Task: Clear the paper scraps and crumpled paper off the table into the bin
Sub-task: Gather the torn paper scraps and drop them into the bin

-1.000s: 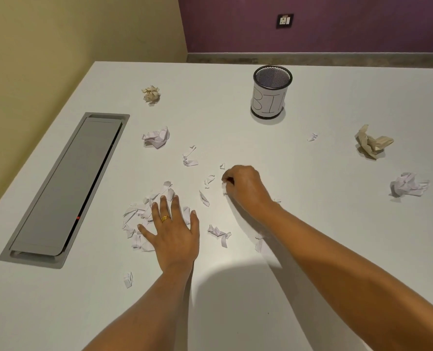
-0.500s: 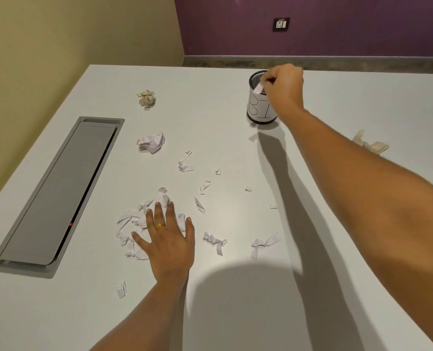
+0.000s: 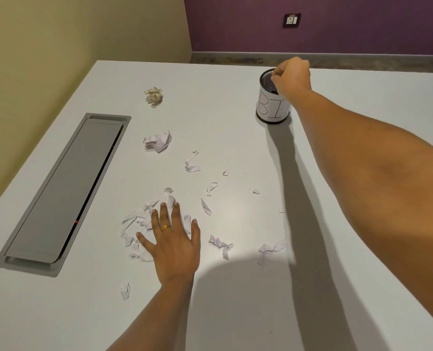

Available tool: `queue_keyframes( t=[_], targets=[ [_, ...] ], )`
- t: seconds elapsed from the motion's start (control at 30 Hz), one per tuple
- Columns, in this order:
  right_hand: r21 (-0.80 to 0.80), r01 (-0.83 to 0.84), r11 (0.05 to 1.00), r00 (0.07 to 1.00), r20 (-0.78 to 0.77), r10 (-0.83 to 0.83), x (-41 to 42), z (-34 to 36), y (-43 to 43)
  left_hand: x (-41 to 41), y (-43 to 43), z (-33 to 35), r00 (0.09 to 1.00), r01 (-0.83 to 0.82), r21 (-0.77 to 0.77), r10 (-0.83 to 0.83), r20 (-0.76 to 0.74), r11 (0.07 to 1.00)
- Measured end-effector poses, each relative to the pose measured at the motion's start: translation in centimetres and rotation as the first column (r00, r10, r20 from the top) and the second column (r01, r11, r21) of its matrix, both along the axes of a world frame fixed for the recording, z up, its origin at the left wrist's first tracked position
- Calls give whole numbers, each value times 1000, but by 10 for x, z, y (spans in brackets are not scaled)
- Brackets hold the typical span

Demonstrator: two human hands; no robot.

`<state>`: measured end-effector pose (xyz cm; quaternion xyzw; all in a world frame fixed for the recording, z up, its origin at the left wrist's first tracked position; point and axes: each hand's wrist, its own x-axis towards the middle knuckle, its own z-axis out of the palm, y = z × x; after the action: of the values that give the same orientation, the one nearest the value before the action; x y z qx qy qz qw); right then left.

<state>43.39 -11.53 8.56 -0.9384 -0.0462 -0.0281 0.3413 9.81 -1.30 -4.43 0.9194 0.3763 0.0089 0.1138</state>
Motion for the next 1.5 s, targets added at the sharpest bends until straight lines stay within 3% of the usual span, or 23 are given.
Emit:
queue_keyframes(
  t=[0.23,0.4,0.53,0.67,0.83,1.03,1.23,1.5],
  targets=[
    [103,-32,994,991,136,18,-21,-15,0,1,1,-2,1000,-3,-2,3,0,1000],
    [119,-258,959,955,181,235,-72,-44,-1,1,0,0,1000,-4,-8,4,8,1000],
    [85,-443,892,896,46,441,-116,-71,-2,0,-1,2,1000,4,0,-4,18,1000],
    [-39,-649,760,758,-108,643,-146,-87,0,-1,-1,4,1000,11,4,-11,17,1000],
    [-175,-784,596,620,-268,738,-166,-96,-18,-1,-2,5,999,23,4,-23,25,1000],
    [-243,-728,642,686,-253,682,-193,-104,-70,-1,-1,3,998,24,-4,-24,50,1000],
    [-318,-723,613,687,-243,685,-212,-112,-121,-1,0,0,998,24,2,-24,49,1000],
    [-294,-628,720,774,-140,618,-237,-109,-134,-1,2,-2,998,28,7,-28,53,1000]
  ],
)
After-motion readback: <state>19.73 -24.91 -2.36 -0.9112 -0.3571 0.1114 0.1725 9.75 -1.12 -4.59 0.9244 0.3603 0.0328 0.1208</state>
